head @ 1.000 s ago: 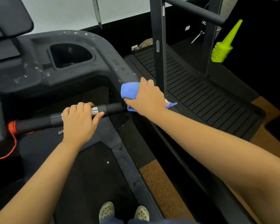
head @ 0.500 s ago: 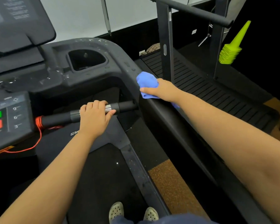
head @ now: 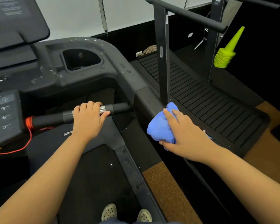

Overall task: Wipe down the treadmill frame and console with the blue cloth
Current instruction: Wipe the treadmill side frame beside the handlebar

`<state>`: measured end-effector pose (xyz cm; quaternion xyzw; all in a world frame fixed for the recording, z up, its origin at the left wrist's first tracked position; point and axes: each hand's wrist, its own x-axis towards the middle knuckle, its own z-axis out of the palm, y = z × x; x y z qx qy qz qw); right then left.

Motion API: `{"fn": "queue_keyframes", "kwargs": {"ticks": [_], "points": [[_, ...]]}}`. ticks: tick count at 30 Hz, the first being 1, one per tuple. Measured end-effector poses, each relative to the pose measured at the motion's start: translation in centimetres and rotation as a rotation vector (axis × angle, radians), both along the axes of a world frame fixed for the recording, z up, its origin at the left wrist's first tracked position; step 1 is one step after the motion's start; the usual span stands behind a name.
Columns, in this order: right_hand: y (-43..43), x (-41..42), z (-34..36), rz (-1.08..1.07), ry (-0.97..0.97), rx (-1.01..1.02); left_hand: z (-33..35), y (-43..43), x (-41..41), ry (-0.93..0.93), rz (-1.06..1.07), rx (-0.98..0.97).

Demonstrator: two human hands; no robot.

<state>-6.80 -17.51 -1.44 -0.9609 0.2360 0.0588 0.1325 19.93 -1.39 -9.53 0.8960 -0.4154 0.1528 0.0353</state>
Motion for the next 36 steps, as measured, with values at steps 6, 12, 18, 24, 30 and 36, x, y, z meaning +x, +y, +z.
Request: {"fn": "queue_keyframes", "kwargs": {"ticks": [6,12,18,24,30,36], "points": [[0.9,4.9,-2.3,0.104,-0.018,-0.487,-0.2,0.0,0.1,-0.021,-0.004,-0.028],[1.9,9.9,-2.9,0.177,0.078,-0.749,-0.5,0.1,0.2,-0.039,-0.011,-0.065],[1.7,15.2,-4.0,0.256,0.220,-0.964,-0.5,0.3,0.3,-0.034,-0.023,-0.066],[1.0,20.6,-3.0,0.270,0.132,-0.802,-0.6,0.3,0.5,-0.059,-0.041,-0.085],[-0.5,23.8,-3.4,0.000,0.049,-0.759,-0.6,0.5,0.6,-0.065,-0.065,-0.089],[-3.6,27.7,-1.3,-0.235,-0.011,-0.309,-0.4,0.7,0.7,-0.060,-0.082,-0.082]]}}
